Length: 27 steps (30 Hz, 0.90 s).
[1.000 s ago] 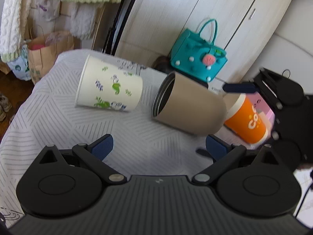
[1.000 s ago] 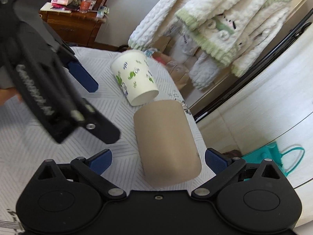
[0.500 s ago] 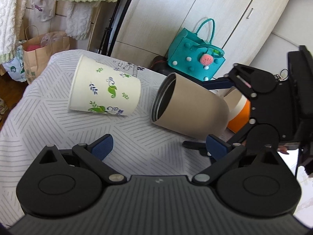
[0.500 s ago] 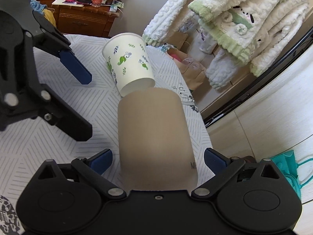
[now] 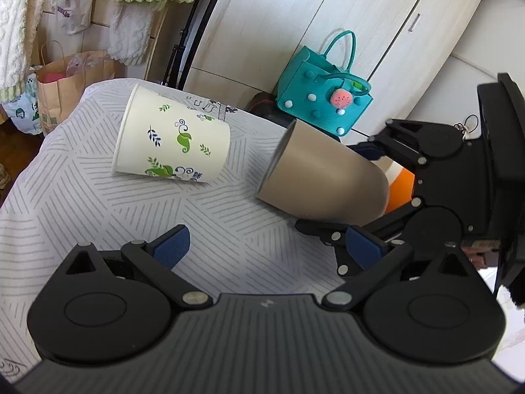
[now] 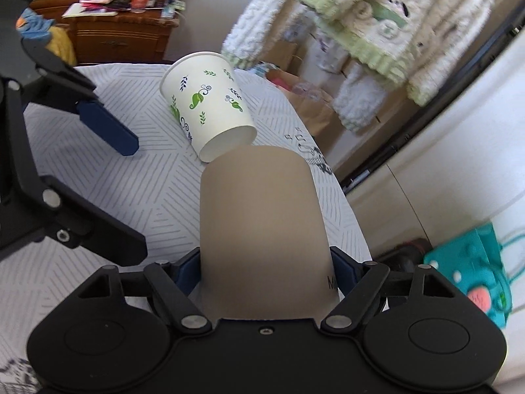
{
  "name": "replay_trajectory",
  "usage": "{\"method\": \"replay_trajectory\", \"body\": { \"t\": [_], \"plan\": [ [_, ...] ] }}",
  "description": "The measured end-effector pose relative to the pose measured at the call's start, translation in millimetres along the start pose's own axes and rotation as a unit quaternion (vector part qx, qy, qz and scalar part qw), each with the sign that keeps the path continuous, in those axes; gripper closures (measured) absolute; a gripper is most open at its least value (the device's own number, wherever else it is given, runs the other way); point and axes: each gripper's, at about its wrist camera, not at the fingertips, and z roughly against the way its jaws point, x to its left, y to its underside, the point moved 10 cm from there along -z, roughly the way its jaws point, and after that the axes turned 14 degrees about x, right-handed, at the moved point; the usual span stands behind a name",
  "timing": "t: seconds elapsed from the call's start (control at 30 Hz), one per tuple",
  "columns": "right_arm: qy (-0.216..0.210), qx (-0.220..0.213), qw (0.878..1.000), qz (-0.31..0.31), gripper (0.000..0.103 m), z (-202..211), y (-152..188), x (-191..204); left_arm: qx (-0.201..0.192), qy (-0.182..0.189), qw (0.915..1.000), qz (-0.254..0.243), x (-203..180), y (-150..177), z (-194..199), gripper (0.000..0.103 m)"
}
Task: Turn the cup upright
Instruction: 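Lift the beige tumbler with the right tool and rotate it base-down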
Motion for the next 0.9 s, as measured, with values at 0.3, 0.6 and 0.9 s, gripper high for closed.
{"method": "replay_trajectory", "body": {
  "t": [0.3, 0.6, 0.9],
  "plan": [
    [-0.017, 0.016, 0.998, -0.055, 0.020, 24.5, 23.4, 7.7, 0.007, 0.020, 0.9998, -0.002, -10.9, 17.5, 14.9, 0.000],
    [0.001, 0.023, 0.993, -0.114, 0.021, 57.0, 51.9, 28.2, 0.005, 0.031, 0.9994, -0.013, -27.3, 42.1, 36.8, 0.000],
    [-0.006, 0.020, 0.987, -0.156, 0.022, 83.1, 82.1, 52.3, 0.024, 0.052, 0.9977, -0.036, -51.9, 63.2, 46.7, 0.000]
  ]
}}
